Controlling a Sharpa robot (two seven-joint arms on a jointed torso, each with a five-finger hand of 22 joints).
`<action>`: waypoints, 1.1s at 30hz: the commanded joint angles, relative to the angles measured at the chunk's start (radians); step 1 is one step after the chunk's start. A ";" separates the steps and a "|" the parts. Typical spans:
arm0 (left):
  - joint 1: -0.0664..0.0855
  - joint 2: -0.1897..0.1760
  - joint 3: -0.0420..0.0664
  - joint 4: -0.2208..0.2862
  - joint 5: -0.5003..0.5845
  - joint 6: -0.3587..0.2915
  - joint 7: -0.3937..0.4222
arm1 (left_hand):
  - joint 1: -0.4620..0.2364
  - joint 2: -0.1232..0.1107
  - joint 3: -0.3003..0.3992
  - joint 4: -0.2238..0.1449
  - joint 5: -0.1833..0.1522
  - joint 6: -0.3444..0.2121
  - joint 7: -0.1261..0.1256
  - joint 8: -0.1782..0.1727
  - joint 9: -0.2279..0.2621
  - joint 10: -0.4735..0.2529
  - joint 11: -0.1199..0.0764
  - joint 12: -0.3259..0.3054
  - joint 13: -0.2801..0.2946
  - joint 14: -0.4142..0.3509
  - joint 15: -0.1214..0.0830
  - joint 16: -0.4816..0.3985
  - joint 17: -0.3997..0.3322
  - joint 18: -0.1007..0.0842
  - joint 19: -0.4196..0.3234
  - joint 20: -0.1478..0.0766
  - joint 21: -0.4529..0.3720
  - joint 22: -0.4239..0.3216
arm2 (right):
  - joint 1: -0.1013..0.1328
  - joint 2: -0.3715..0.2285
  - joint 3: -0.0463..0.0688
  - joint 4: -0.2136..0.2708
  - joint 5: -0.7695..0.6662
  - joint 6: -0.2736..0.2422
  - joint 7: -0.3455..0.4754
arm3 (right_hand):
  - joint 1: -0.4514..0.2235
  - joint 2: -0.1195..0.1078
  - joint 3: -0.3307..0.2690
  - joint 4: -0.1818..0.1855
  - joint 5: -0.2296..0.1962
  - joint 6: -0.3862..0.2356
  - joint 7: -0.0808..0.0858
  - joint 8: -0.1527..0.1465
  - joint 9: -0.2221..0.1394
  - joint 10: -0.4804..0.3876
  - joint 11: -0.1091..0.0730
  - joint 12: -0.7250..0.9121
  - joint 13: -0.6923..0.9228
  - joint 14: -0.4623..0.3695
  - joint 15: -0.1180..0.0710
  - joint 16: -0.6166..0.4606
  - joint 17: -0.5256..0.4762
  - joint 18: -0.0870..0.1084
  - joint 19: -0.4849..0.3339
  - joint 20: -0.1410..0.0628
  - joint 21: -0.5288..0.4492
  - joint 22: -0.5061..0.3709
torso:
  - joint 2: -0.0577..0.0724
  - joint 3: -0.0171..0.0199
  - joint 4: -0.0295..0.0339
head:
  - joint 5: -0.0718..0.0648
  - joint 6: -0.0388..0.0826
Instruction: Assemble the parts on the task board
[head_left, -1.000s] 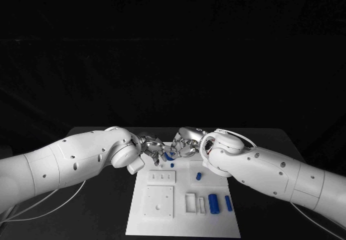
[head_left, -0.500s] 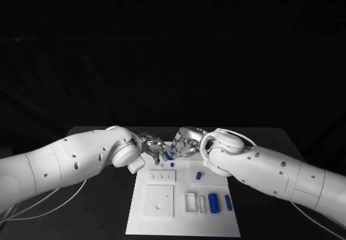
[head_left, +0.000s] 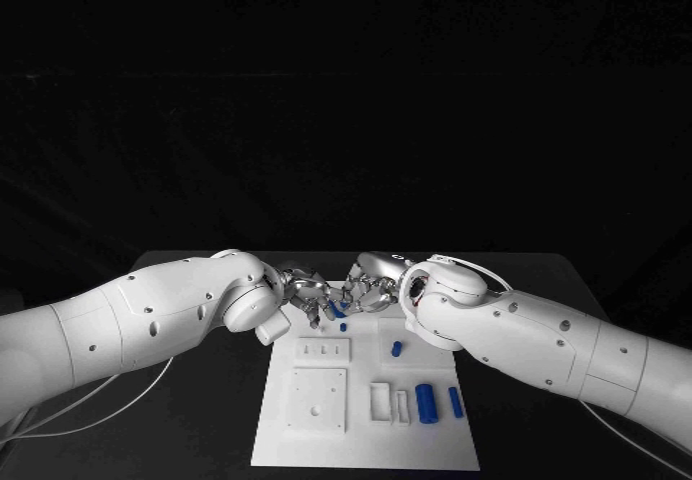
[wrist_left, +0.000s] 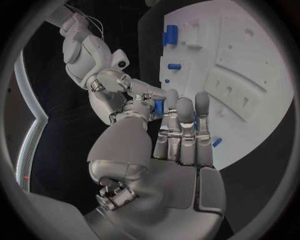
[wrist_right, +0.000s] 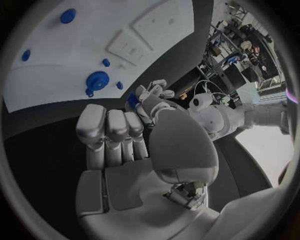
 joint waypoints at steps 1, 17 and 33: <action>-0.002 -0.001 -0.002 -0.001 -0.001 0.007 0.008 | -0.005 0.023 0.138 -0.130 0.010 0.020 -0.001 0.008 0.029 0.016 -0.005 -0.003 -0.001 -0.003 -0.004 0.004 0.004 -0.003 0.002 -0.001 0.005 0.009 | 0.001 0.001 0.002 -0.002 -0.006 0.008 0.005 | -0.002 0.008 -0.004 0.000 0.002 0.008 -0.003 0.003 0.001 -0.004 -0.003 -0.007 -0.001 0.000 -0.006 -0.007 -0.002 -0.002 0.029 0.001 -0.007 0.127 | 0.000 0.0000 0.0004 | 0.001 -0.001; -0.002 -0.007 -0.002 0.001 0.001 0.008 0.008 | -0.067 0.030 0.178 -0.195 0.061 0.048 -0.013 0.005 0.123 0.038 -0.016 0.014 0.018 0.007 -0.014 0.028 0.031 -0.003 0.010 -0.011 0.016 0.054 | -0.001 -0.006 0.002 -0.009 0.021 -0.048 0.015 | -0.020 -0.062 -0.105 0.075 0.068 -0.124 0.032 0.004 -0.011 -0.043 0.018 -0.073 -0.051 -0.009 0.011 -0.044 -0.031 0.008 0.024 0.018 -0.057 0.118 | 0.000 0.0012 -0.0003 | 0.001 -0.007; -0.002 -0.014 -0.002 0.002 -0.080 0.007 0.001 | -0.065 0.029 0.175 -0.207 0.059 0.054 -0.013 0.003 0.114 0.044 -0.017 0.010 0.020 0.012 -0.015 0.028 0.035 -0.002 0.014 -0.012 0.013 0.068 | -0.018 -0.095 0.003 0.040 0.063 -0.064 0.039 | 0.014 -0.068 -0.191 0.118 0.104 -0.156 0.039 0.003 -0.012 -0.053 0.024 -0.073 -0.073 -0.014 0.015 -0.052 -0.042 0.013 0.026 0.023 -0.084 0.116 | 0.000 0.0015 0.0006 | 0.009 -0.012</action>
